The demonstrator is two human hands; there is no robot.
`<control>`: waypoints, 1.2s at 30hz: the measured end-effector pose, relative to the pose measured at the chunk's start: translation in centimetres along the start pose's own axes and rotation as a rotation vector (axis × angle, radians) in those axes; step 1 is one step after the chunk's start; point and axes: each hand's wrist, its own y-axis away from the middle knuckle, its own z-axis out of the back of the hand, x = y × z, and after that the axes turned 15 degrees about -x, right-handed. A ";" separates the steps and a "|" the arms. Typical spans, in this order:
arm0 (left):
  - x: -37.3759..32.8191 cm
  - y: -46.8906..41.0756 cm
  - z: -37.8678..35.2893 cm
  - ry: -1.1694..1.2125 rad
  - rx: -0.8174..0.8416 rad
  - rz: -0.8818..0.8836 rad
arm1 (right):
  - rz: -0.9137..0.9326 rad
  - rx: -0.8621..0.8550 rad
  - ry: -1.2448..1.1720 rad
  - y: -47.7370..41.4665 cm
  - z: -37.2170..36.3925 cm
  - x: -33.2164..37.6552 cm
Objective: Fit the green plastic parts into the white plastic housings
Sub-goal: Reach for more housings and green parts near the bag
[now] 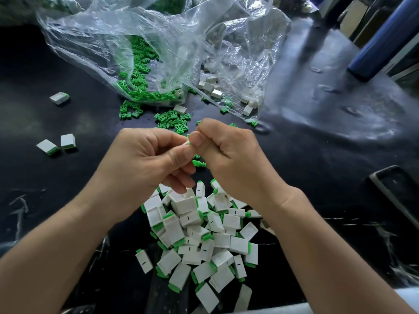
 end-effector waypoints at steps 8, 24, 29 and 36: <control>0.2 0.0 -0.1 0.011 0.061 0.123 | -0.092 0.257 0.059 -0.6 1.6 -0.1; 0.8 0.8 -1.2 0.148 -0.226 0.008 | -0.094 -0.191 -0.064 0.6 -1.6 0.1; 0.6 0.5 -0.6 0.051 -0.162 -0.033 | -0.049 -0.119 -0.034 0.6 -1.3 0.0; 0.3 0.4 -0.6 0.081 -0.045 -0.023 | -0.020 0.009 0.037 0.0 0.5 0.0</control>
